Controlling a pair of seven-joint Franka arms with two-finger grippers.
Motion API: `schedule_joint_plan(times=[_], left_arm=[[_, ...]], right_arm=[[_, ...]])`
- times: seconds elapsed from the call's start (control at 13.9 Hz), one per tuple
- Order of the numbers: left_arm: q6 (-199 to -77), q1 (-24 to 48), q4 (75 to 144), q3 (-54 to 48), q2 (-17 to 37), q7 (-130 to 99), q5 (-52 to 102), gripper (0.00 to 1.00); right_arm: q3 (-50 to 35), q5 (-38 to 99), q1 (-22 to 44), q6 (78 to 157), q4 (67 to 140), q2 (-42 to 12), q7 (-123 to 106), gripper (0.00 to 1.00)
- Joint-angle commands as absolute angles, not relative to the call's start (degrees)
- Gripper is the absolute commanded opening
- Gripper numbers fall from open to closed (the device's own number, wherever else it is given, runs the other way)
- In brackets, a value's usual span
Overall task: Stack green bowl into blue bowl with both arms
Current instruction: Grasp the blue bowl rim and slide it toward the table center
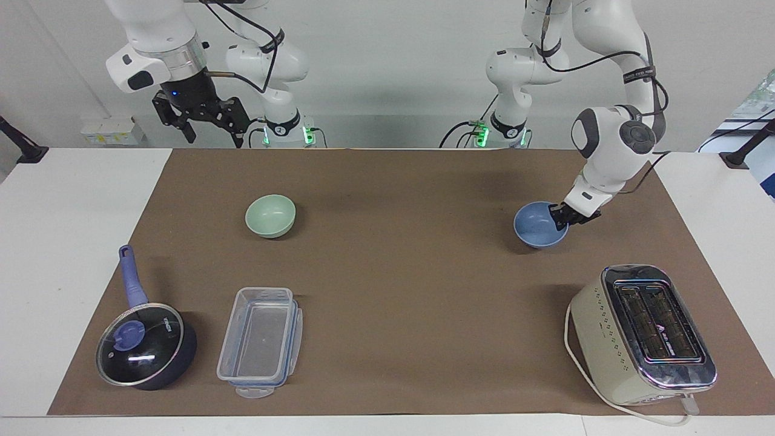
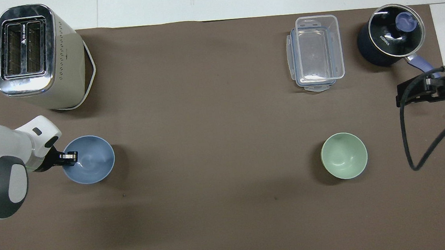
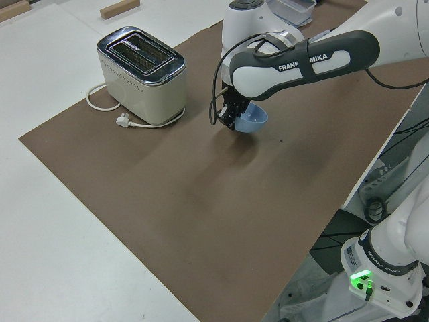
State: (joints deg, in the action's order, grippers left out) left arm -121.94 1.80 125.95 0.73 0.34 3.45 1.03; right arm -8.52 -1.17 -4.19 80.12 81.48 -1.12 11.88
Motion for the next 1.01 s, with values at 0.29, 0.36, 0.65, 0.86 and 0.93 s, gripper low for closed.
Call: schedule_joint_plan(times=[0.29,0.36,0.65,0.86,0.93], left_arm=[[-105.9,1.3,114.1,0.4,-2.9,4.4,1.7,0.00],[-103.0,1.4,111.9,0.4,-2.9,4.4,1.8,0.00],[-99.3,1.5,109.5,0.4,-3.7,4.4,2.5,0.00],[-99.4,2.3,110.1,-0.1,-4.1,3.9,2.6,0.00],[-99.6,3.4,110.4,-0.1,-4.2,3.9,2.6,0.00]], right_arm=[[-8.8,-0.2,-5.6,81.1,83.5,0.4,11.5,1.00],[-8.8,-0.2,-5.6,81.1,83.6,0.4,11.5,1.00],[-8.8,-0.2,-5.6,81.1,83.6,0.4,11.5,1.00],[-8.8,-0.2,-5.7,81.1,83.6,0.4,11.1,1.00],[-8.8,-0.2,-5.8,81.1,83.6,0.4,9.9,1.00]])
